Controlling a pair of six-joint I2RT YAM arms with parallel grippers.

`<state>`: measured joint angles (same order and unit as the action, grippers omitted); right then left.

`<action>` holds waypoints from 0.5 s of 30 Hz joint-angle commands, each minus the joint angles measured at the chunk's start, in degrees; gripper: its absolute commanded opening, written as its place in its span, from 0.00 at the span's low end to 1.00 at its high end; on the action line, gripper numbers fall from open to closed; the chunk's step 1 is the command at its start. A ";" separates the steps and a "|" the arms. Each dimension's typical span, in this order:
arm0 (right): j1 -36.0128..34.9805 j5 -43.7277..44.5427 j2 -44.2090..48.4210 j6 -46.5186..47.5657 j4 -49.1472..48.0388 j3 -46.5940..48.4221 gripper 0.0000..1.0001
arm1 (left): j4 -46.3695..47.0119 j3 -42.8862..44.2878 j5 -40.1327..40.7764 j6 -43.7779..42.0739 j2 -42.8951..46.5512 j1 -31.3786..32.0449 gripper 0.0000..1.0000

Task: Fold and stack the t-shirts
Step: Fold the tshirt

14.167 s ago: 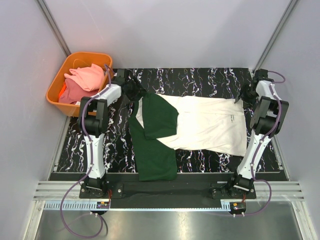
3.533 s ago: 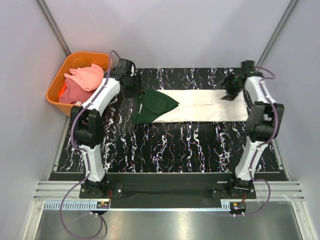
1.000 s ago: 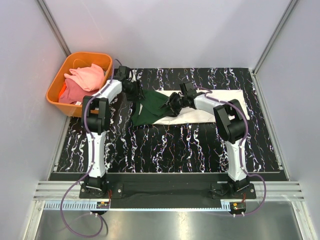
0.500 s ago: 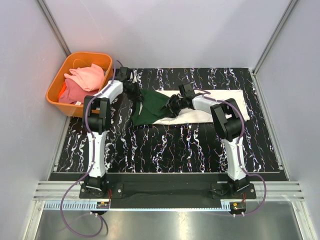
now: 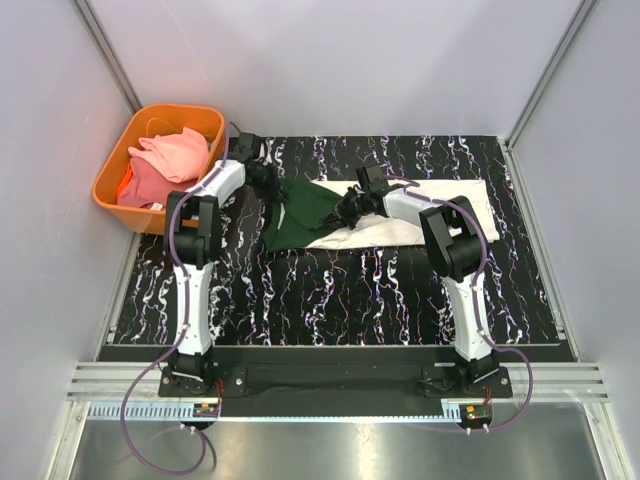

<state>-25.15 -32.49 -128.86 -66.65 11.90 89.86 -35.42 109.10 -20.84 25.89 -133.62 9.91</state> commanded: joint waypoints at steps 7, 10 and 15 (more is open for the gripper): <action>1.06 -4.94 4.66 6.53 2.69 1.46 0.00 | -1.41 -0.55 -3.06 5.92 9.78 0.11 0.00; 2.46 -8.37 5.19 8.64 3.83 1.37 0.00 | -1.49 -2.92 -3.07 6.80 12.24 0.28 0.00; 4.75 -12.68 6.25 12.50 4.97 1.46 0.00 | -1.84 -6.61 -2.10 6.98 14.79 0.28 0.00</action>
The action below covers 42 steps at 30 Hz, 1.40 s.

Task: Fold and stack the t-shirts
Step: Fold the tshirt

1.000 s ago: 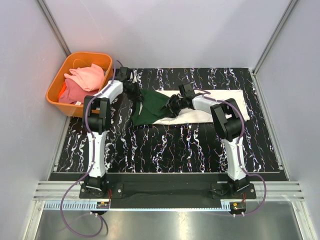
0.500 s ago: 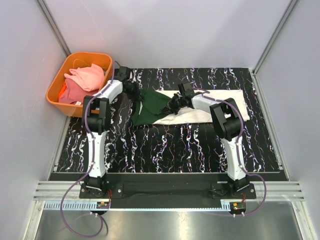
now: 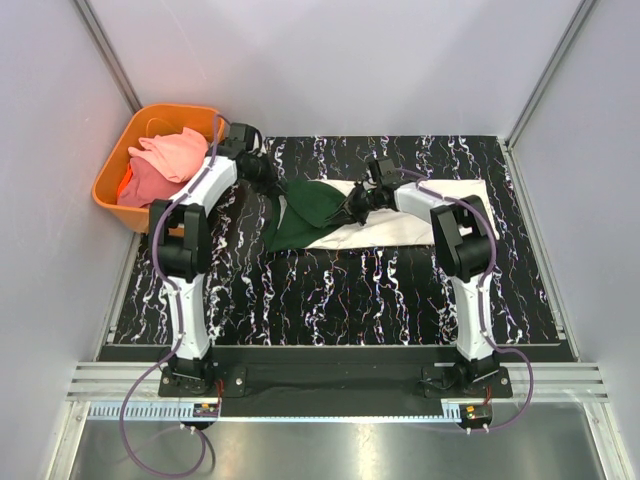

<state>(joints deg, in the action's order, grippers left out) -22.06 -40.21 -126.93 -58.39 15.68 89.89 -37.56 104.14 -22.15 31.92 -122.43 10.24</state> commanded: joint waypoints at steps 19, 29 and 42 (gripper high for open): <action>3.17 -10.59 -1.21 4.25 1.54 7.32 0.00 | -1.99 7.66 -1.67 -0.81 -4.48 -0.13 0.21; 3.78 -11.47 -2.18 3.99 1.81 8.90 0.00 | -1.99 9.07 -1.32 -0.90 -6.06 -0.13 0.06; 5.63 -16.22 -0.07 7.23 4.00 4.33 0.00 | -4.89 -1.02 2.81 0.07 2.89 0.04 0.00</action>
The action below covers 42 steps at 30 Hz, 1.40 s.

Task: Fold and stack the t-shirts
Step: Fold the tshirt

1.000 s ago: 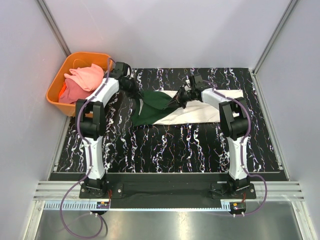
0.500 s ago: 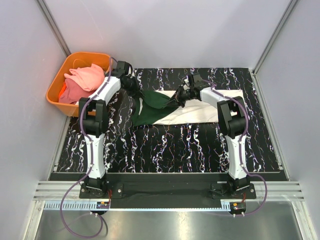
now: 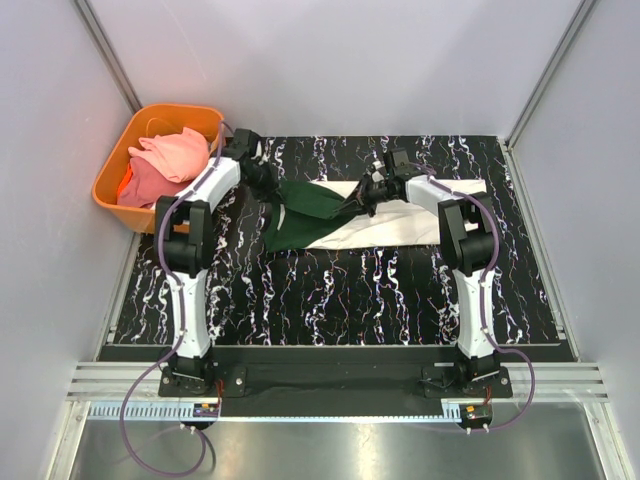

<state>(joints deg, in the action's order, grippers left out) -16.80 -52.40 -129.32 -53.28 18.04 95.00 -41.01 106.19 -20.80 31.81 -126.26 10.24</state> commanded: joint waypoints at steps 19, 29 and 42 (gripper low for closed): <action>0.45 -1.39 1.79 10.47 8.58 -4.47 0.00 | -1.35 -16.99 -0.73 -1.14 12.00 1.10 0.03; 0.71 5.46 2.49 20.48 20.62 1.23 0.43 | -1.26 -12.50 3.66 -5.62 12.79 1.01 0.59; 1.59 12.84 -2.60 20.67 24.76 12.39 0.55 | -0.73 -2.84 0.67 -6.15 2.16 1.10 0.59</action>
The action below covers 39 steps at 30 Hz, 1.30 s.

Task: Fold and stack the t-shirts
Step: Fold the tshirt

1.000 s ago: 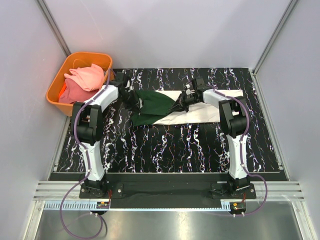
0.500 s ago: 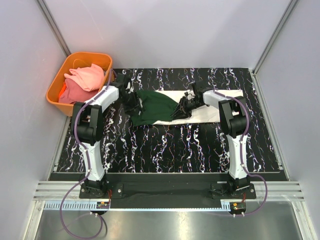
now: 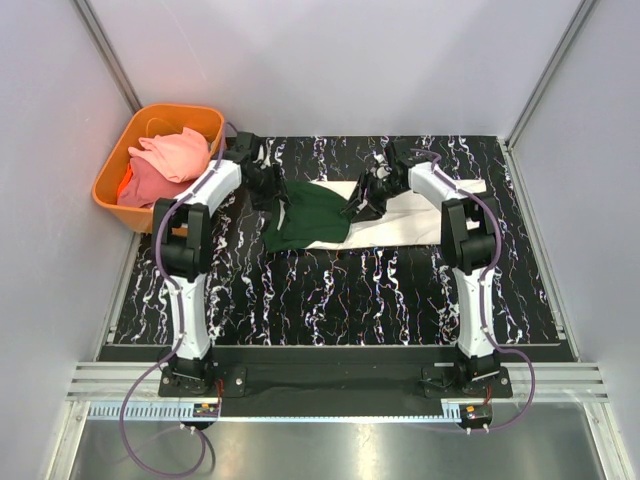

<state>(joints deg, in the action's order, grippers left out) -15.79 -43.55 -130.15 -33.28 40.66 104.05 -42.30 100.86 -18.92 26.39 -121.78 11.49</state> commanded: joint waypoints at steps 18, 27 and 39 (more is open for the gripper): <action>1.47 7.25 -8.72 0.58 3.98 12.75 0.38 | 1.08 8.04 -2.70 1.20 -10.23 -0.15 0.46; 1.64 7.60 -11.18 -1.96 3.90 15.83 0.33 | 1.61 8.74 -2.97 2.44 -11.99 -0.15 0.32; 4.98 12.35 -9.77 -0.92 3.72 11.88 0.00 | 1.52 7.77 3.62 2.00 -9.89 -0.94 0.00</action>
<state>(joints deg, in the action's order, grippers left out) -11.81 -32.69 -140.81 -35.66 44.73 115.59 -41.69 107.94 -19.84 29.41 -133.69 11.38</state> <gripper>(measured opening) 0.011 0.015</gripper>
